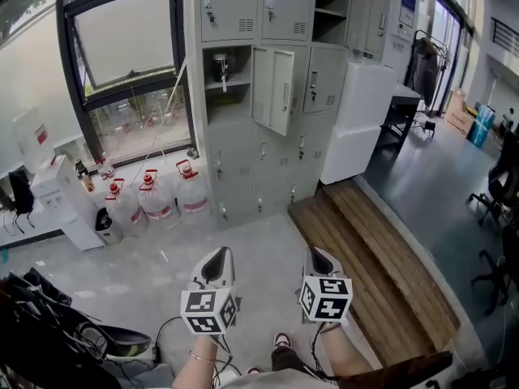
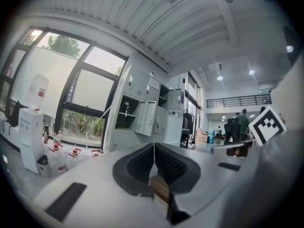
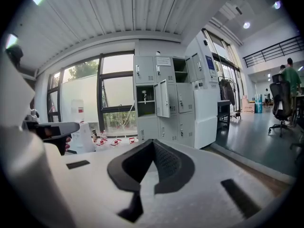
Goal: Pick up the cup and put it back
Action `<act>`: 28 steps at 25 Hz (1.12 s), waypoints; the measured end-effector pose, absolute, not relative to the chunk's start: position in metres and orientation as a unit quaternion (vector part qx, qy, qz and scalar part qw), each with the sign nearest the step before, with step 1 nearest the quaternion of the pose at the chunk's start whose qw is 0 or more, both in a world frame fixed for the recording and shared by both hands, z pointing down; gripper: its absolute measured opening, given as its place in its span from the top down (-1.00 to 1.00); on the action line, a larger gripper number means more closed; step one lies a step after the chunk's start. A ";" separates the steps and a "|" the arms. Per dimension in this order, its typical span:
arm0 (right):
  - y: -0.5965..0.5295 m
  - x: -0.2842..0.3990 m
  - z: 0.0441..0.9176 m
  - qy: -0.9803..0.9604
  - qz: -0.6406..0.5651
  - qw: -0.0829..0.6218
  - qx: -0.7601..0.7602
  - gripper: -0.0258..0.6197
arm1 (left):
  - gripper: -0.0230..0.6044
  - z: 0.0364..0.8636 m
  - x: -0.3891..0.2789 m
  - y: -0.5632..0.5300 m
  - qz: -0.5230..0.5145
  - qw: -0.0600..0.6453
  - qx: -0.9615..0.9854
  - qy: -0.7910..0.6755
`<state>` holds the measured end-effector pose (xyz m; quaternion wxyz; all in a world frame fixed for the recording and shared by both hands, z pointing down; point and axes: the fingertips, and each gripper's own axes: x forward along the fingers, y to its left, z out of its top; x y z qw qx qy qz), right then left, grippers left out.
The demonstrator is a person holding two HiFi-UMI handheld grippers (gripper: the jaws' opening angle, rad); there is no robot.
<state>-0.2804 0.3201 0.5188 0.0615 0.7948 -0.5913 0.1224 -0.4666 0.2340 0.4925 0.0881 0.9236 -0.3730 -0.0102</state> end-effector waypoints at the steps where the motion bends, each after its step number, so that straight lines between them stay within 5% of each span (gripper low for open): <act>1: 0.314 -0.277 0.518 -0.590 0.122 0.062 0.795 0.94 | 0.89 0.493 -0.464 0.228 -0.010 0.091 0.923 -0.374; 28: 0.049 -0.084 0.499 -0.636 0.108 0.069 0.761 0.94 | 0.89 0.478 -0.292 -0.014 -0.020 0.083 0.895 -0.437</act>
